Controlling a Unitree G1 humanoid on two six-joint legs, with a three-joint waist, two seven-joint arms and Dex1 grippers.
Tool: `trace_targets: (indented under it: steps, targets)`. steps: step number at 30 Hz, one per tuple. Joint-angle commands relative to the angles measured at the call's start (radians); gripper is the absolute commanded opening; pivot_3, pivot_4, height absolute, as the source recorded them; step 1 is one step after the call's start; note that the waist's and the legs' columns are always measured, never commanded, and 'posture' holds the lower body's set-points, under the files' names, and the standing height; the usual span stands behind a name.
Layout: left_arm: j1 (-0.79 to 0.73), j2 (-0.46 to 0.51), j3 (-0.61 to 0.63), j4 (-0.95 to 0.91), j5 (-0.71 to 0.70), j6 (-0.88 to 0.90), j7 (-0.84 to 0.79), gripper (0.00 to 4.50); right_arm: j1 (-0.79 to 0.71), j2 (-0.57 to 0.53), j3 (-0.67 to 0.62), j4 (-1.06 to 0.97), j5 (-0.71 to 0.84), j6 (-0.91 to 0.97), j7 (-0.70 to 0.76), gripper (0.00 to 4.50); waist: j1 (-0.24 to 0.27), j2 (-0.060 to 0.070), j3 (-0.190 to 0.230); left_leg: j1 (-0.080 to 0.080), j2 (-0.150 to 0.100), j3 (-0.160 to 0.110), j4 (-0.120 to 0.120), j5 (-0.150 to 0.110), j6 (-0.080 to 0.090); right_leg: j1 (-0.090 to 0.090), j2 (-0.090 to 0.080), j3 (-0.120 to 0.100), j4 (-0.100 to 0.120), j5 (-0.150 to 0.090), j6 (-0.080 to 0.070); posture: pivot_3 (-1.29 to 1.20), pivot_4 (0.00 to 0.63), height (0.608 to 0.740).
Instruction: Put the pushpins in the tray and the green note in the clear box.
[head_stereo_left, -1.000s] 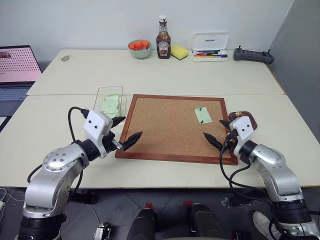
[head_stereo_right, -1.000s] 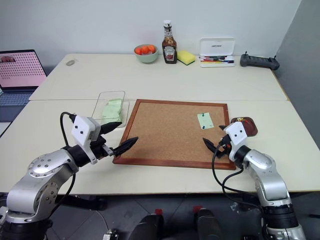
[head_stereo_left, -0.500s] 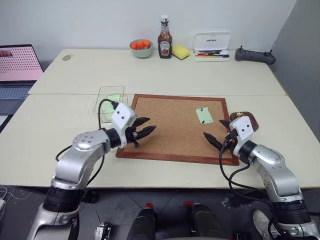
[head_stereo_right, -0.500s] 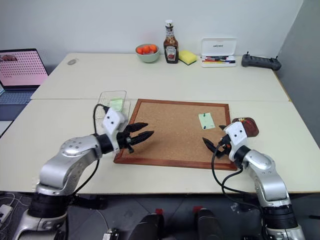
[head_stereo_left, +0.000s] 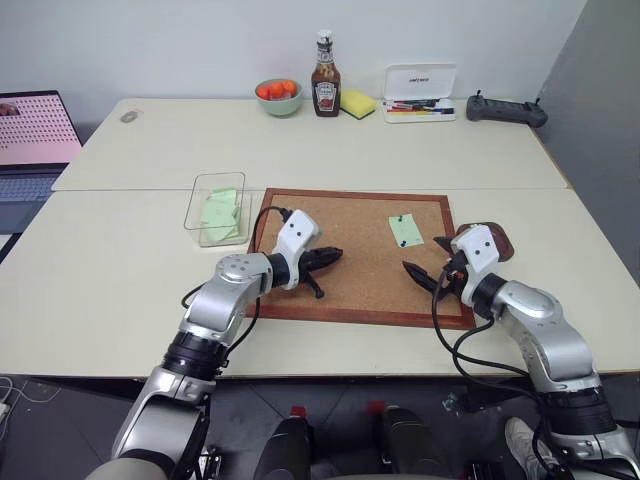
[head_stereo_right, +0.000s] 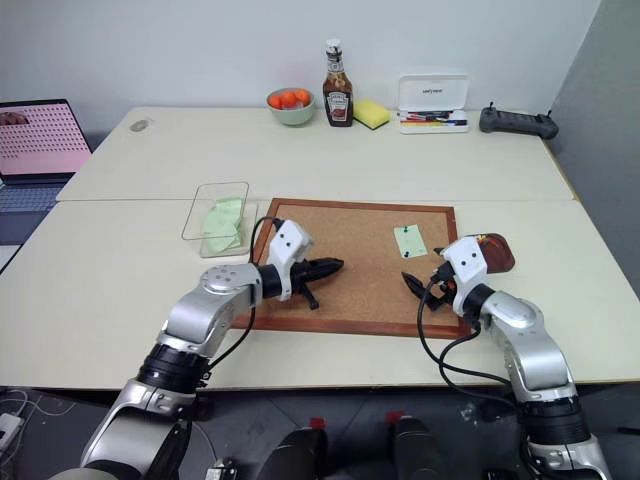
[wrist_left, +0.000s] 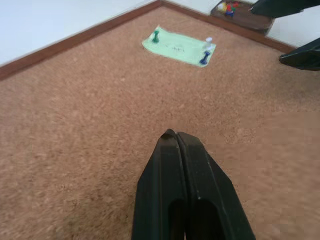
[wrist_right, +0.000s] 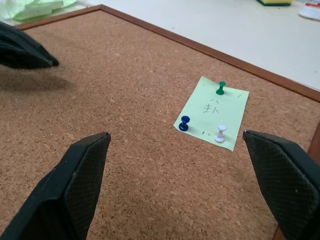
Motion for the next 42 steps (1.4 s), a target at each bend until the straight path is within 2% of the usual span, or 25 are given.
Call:
trace_targets:
  steps: [1,8,11,19,22,29,35,42]
  targets:
    - [-0.027,-0.013,-0.012,0.101,0.048,-0.069,-0.025,0.00,-0.064,0.009,0.002,0.007,-0.001,0.018,-0.007,4.50,0.002,0.000,0.000,0.000,0.000,0.000,0.000,0.000,0.000,0.000,0.000,0.000,0.000,0.000,0.000,0.00,0.150,0.740]
    - [-0.029,-0.019,-0.011,0.170,0.073,-0.118,-0.054,0.00,-0.240,0.047,0.012,0.154,0.002,0.078,-0.013,4.50,0.002,0.000,-0.001,0.002,0.000,0.000,0.002,0.000,0.000,0.002,0.000,0.000,0.000,0.003,0.000,0.00,0.150,0.740]
    - [-0.026,-0.021,-0.005,0.168,0.073,-0.120,-0.056,0.00,-0.356,0.065,0.031,0.321,-0.045,0.065,-0.036,4.50,0.001,0.000,-0.001,0.002,0.000,0.000,0.002,0.000,0.000,0.002,0.000,0.000,0.000,0.003,-0.001,0.00,0.150,0.740]
    - [0.002,-0.028,0.003,0.130,0.074,-0.103,-0.052,0.00,-0.553,0.107,0.048,0.704,-0.128,-0.072,-0.055,4.50,0.000,0.000,-0.001,0.002,0.000,0.000,0.001,0.000,0.000,0.002,0.000,0.001,-0.001,0.004,-0.001,0.00,0.150,0.740]
    - [0.007,-0.030,0.007,0.120,0.077,-0.096,-0.048,0.00,-0.590,0.126,0.044,0.801,-0.149,-0.122,-0.069,4.07,-0.001,0.000,-0.001,0.002,0.000,0.000,0.001,0.000,0.000,0.002,0.000,0.001,0.000,0.004,-0.001,0.00,0.150,0.740]
    - [0.011,-0.034,0.013,0.110,0.080,-0.087,-0.047,0.00,-0.629,0.149,0.034,0.926,-0.177,-0.202,-0.087,2.63,-0.002,0.000,-0.001,0.002,0.000,0.001,0.001,0.000,0.000,0.002,0.000,0.001,0.000,0.004,-0.001,0.00,0.150,0.740]
    - [0.011,-0.036,0.016,0.108,0.081,-0.086,-0.049,0.00,-0.640,0.153,0.030,0.960,-0.182,-0.226,-0.088,1.34,-0.003,0.000,-0.001,0.002,0.000,0.001,0.001,0.000,0.000,0.002,0.001,0.001,0.000,0.004,-0.001,0.00,0.150,0.740]
    - [0.011,-0.039,0.015,0.104,0.084,-0.083,-0.049,0.00,-0.637,0.154,0.022,0.960,-0.185,-0.238,-0.085,0.09,-0.003,0.000,-0.001,0.002,0.000,0.001,0.001,0.000,0.000,0.002,0.001,0.001,0.000,0.004,-0.001,0.00,0.150,0.740]
